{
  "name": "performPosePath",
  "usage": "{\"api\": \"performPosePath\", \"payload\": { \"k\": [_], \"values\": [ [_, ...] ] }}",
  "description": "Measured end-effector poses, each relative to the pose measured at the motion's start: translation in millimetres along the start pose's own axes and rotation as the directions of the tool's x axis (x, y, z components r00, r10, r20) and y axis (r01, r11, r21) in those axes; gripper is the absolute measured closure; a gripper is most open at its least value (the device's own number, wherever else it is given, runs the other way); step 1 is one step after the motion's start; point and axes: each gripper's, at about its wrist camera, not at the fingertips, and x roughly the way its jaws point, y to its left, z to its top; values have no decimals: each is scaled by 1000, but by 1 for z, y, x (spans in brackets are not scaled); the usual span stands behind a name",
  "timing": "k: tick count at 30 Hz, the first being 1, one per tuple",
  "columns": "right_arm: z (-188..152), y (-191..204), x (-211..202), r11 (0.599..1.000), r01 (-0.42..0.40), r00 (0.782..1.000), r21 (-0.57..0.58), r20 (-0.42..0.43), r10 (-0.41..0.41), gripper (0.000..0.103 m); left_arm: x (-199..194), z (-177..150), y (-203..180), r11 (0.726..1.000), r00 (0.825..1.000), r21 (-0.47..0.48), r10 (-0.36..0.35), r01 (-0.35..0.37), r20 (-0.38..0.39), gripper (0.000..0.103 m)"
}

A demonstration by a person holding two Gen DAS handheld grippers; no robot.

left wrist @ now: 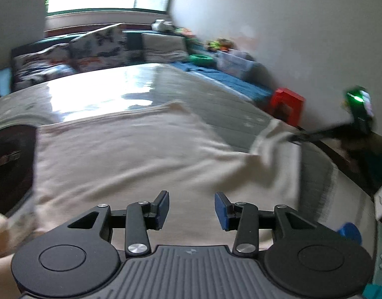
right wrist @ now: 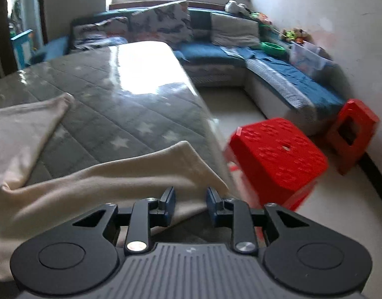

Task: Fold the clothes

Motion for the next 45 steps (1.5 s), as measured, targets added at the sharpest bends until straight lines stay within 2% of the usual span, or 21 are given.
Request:
{"api": "performPosePath", "payload": {
  "k": [3, 5, 7, 12, 16, 19, 21, 27, 32, 36, 39, 40, 41, 45],
  "values": [
    [2, -1, -5, 1000, 6, 1000, -2, 5, -6, 67, 0, 3, 18, 997, 998, -47, 56, -56, -3, 58],
    [5, 4, -13, 999, -46, 998, 8, 35, 45, 67, -1, 2, 26, 994, 997, -72, 80, -80, -5, 57],
    [9, 17, -20, 989, -150, 987, -12, 51, 151, 67, 0, 3, 33, 990, 994, -91, 104, -105, -9, 55],
    [18, 74, -29, 919, -366, 927, -146, 31, 374, 67, 4, -1, 51, 980, 987, -117, 155, -159, -38, 55],
    [22, 121, -28, 855, -453, 885, -251, -10, 466, 67, 1, -3, 61, 976, 985, -134, 170, -173, -34, 55],
    [25, 147, -19, 840, -459, 882, -290, -37, 469, 68, 0, -5, 69, 972, 983, -148, 182, -184, -30, 54],
    [30, 156, -9, 848, -447, 889, -283, -40, 456, 68, -2, -5, 72, 971, 982, -151, 185, -187, -28, 53],
    [47, 165, 17, 870, -423, 903, -251, -38, 428, 76, -7, -6, 84, 964, 980, -176, 200, -200, -18, 51],
    [67, 164, 34, 901, -371, 925, -223, -8, 379, 75, -7, -5, 88, 962, 980, -187, 201, -199, -13, 51],
    [78, 161, 48, 915, -354, 933, -194, -14, 358, 76, -7, -5, 89, 963, 979, -179, 204, -202, -10, 50],
    [85, 162, 57, 917, -360, 932, -173, -16, 363, 82, -8, -4, 93, 961, 979, -186, 206, -203, -5, 50],
    [87, 162, 59, 917, -360, 932, -171, -15, 363, 90, -8, -4, 94, 961, 978, -188, 207, -204, -4, 50],
    [90, 165, 61, 917, -361, 931, -172, -13, 364, 94, -8, -3, 94, 960, 978, -189, 209, -205, -2, 50],
    [98, 175, 68, 920, -345, 936, -188, 1, 352, 98, -8, -2, 97, 958, 975, -185, 222, -219, -3, 50]
  ]
}}
